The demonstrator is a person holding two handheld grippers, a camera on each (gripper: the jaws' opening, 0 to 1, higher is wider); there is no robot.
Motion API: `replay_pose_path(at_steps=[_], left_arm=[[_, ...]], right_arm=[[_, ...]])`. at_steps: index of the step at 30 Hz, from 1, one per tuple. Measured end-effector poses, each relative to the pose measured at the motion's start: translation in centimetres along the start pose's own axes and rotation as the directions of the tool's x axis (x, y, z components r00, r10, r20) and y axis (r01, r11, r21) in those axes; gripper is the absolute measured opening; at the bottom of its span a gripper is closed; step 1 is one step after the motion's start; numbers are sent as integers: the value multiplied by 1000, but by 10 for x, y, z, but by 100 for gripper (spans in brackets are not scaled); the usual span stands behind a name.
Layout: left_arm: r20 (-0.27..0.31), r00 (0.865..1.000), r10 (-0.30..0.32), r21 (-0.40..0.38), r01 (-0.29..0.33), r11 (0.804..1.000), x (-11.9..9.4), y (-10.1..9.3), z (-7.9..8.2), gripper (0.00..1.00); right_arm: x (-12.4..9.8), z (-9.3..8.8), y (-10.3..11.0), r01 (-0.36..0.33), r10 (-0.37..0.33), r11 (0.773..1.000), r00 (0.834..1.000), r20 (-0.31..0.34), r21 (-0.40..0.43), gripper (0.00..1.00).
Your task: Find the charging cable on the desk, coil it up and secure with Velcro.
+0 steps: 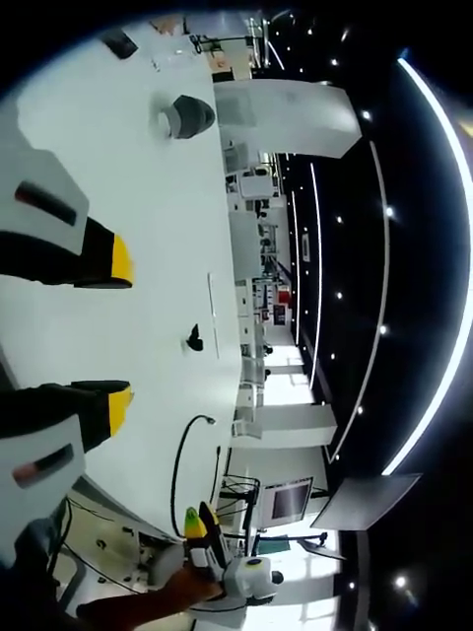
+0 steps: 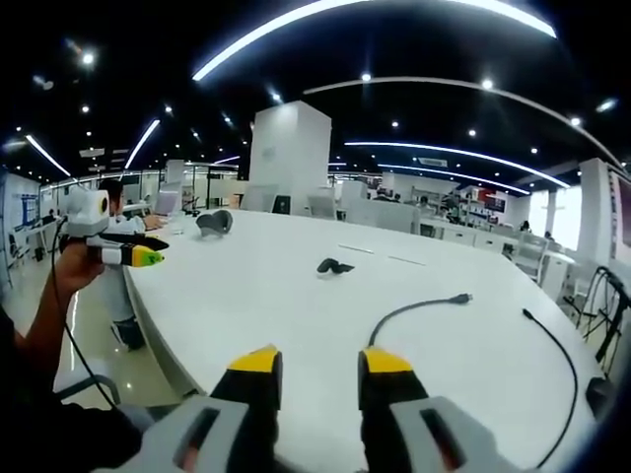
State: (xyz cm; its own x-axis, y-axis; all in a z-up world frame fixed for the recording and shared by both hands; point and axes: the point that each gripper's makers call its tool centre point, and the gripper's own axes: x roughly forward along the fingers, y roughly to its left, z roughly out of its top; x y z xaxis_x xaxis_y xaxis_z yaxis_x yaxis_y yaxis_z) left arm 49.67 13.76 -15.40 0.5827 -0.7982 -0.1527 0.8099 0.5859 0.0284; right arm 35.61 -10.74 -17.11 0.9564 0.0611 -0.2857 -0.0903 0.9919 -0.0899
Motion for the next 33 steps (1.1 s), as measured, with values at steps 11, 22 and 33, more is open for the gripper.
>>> replay_pose_path(at_steps=[11, 22, 33], left_arm=[[7, 1000, -6, -6, 7, 1000, 4, -4, 3, 37], [9, 1000, -16, -19, 17, 1000, 5, -11, 4, 37], [17, 999, -32, -29, 32, 999, 17, -23, 11, 37]], right_arm=[[-3, -1, -11, 17, -17, 1000, 1000, -9, -5, 32], [-7, -3, -15, 24, -24, 1000, 1000, -11, -8, 32], [-14, -1, -37, 46, -46, 999, 999, -9, -9, 32]])
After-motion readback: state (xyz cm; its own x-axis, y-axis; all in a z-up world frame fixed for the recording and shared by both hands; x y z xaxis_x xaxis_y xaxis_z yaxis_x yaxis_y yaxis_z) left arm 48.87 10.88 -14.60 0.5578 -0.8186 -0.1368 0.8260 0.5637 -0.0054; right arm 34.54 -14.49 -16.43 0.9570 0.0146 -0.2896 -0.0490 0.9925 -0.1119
